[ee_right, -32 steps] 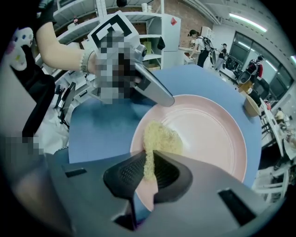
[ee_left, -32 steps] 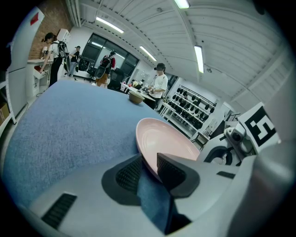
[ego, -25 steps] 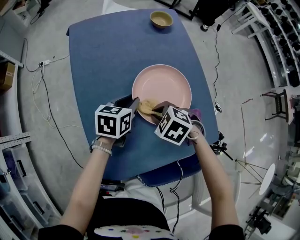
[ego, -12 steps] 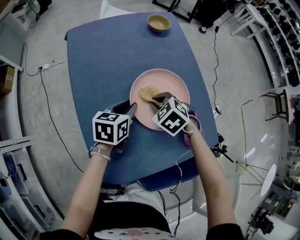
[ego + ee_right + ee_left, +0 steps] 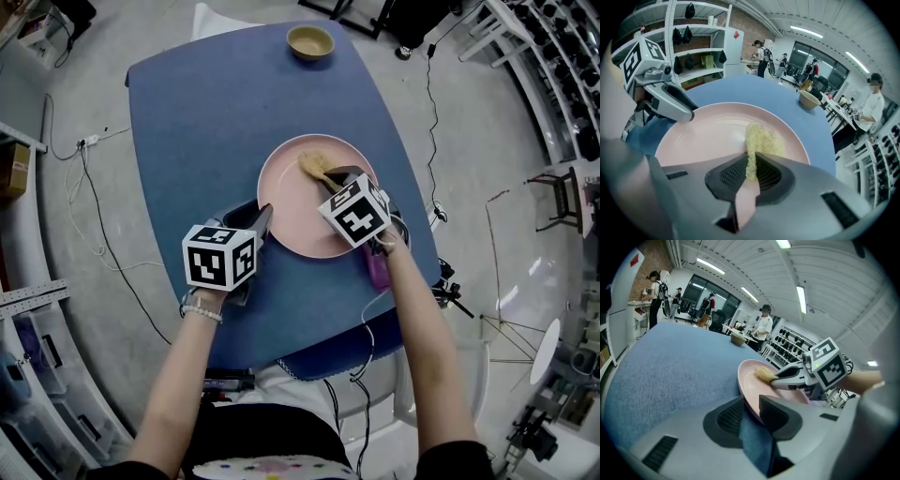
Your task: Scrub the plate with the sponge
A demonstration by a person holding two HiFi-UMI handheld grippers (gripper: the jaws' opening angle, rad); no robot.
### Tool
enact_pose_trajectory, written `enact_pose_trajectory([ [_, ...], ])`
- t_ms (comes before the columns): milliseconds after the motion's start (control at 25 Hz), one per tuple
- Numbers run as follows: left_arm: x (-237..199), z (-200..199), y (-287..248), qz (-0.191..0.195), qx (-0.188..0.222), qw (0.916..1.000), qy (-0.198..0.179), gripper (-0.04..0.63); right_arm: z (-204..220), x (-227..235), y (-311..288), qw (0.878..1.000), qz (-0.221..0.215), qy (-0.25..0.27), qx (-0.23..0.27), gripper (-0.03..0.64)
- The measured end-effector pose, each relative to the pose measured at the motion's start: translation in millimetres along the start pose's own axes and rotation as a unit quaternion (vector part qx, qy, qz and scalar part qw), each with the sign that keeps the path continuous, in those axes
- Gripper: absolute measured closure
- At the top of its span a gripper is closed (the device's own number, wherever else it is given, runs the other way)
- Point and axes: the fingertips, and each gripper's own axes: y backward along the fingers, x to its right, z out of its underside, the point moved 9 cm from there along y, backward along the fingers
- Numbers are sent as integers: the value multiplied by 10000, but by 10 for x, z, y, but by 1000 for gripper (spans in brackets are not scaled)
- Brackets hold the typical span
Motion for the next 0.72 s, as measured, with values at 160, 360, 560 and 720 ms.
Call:
enact_pose_trajectory([
  [160,3,1,-6,0,6,10000,-5,485,104,122,48,9996,132,-170,-158,577],
  [360,0,2,-4,-1,1,10000,-1,485,194,166,91,9991,249,-213,-270,577],
  [560,5,-3,-4,-6,8,10000,0,485,205,88,102,9989,287,-57,-368,577],
  [720,6,-11,-5,-12,6,10000,-8,485,213,-19,141,9992,171,-3,-360,577],
])
